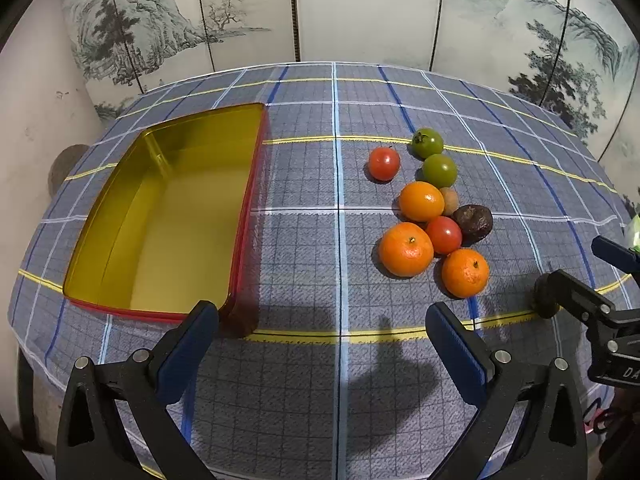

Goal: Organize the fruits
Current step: 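Move the right gripper to the dark round fruit and close on it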

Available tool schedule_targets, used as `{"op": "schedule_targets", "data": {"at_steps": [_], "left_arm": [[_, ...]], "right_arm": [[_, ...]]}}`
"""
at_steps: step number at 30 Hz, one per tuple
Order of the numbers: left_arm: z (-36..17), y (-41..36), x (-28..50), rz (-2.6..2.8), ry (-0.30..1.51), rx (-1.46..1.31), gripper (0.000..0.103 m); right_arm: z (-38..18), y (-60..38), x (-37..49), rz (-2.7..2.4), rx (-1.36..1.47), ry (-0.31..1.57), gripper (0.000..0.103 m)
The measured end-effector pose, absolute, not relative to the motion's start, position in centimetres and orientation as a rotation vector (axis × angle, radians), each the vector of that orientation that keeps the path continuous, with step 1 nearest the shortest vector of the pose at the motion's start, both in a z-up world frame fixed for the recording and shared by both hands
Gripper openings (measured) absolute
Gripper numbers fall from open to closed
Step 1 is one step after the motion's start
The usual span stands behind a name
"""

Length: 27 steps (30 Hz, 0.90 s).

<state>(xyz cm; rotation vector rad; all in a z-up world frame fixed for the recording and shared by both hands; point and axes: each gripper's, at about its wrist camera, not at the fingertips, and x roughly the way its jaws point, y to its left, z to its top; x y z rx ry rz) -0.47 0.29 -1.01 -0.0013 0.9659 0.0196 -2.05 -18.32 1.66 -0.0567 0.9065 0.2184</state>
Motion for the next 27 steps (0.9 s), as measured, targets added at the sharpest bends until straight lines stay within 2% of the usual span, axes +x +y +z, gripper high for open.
{"op": "schedule_targets", "data": {"at_steps": [17, 27], "left_arm": [[-1.1, 0.6, -0.6, 0.026, 0.968, -0.011, 0.103], [-1.3, 0.5, -1.0, 0.021, 0.968, -0.008, 0.103]], "right_arm": [[0.7, -17.9, -2.2, 0.223, -0.089, 0.923, 0.101], [0.0, -18.2, -2.3, 0.221, -0.095, 0.957, 0.092]]}}
